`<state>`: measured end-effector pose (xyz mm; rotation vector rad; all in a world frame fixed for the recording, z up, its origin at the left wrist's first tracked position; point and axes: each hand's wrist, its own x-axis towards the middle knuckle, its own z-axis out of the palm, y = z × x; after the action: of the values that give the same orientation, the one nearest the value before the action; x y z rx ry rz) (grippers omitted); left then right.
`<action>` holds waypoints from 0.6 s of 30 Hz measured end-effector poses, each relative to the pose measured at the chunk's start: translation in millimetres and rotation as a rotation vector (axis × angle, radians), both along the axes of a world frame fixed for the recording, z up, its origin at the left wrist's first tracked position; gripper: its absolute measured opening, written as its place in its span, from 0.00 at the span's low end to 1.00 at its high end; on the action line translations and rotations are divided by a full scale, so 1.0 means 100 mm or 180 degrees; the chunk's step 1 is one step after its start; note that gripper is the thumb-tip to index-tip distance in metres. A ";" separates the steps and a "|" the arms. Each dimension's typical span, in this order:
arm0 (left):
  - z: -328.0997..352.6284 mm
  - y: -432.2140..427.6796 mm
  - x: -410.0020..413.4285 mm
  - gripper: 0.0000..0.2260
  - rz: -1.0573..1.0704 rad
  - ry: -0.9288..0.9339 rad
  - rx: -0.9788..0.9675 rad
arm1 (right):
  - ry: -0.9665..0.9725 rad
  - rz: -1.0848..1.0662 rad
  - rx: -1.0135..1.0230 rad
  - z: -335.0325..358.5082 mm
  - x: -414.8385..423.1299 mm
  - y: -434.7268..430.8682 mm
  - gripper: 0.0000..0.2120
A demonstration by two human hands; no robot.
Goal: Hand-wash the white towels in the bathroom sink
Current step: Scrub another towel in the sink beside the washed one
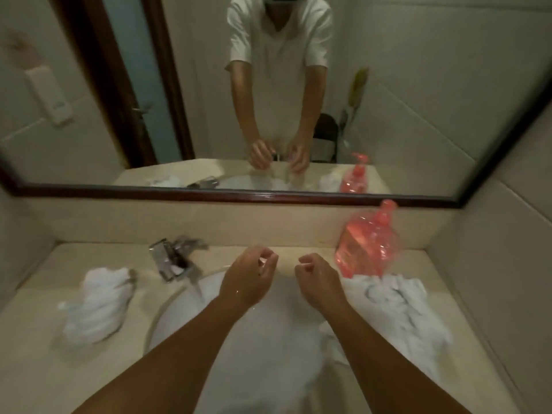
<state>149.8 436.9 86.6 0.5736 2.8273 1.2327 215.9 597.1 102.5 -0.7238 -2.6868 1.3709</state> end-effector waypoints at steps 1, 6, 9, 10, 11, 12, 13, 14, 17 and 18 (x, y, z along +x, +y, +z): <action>-0.05 0.25 0.08 0.10 -0.0143 -0.0033 -0.0036 | -0.0024 -0.0129 0.0006 -0.05 0.13 0.22 0.13; -0.30 1.47 0.48 0.18 -0.0563 -0.0246 -0.0270 | 0.0032 -0.0761 0.0123 -0.41 0.64 1.27 0.10; -0.58 1.99 0.70 0.26 -0.0627 -0.0603 -0.0520 | -0.0289 -0.0828 0.0056 -0.59 0.85 1.76 0.13; -0.68 2.10 0.75 0.30 -0.0636 -0.0716 -0.0613 | -0.0440 -0.0785 0.0095 -0.63 0.91 1.87 0.15; -0.78 2.19 0.78 0.33 -0.0600 -0.0799 -0.0695 | -0.0526 -0.0700 0.0129 -0.69 0.95 1.98 0.17; -0.86 2.25 0.79 0.36 -0.0487 -0.0856 -0.0736 | -0.0576 -0.0598 0.0154 -0.74 0.99 2.04 0.18; -0.93 2.30 0.80 0.39 -0.0352 -0.0858 -0.0717 | -0.0596 -0.0520 0.0159 -0.80 1.01 2.09 0.18; -0.96 2.33 0.81 0.39 -0.0212 -0.0851 -0.0697 | -0.0617 -0.0479 0.0185 -0.84 1.01 2.11 0.18; -1.00 2.37 0.81 0.29 0.0024 -0.0742 -0.0730 | -0.0524 -0.0455 0.0353 -0.94 1.00 2.12 0.17; -0.98 2.36 0.81 0.25 0.0020 -0.0704 -0.0733 | -0.0482 -0.0421 0.0364 -0.92 0.99 2.11 0.16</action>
<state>230.8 673.1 -11.7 0.3917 2.7307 0.8901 315.2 807.8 10.3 -1.0110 -2.7438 1.1667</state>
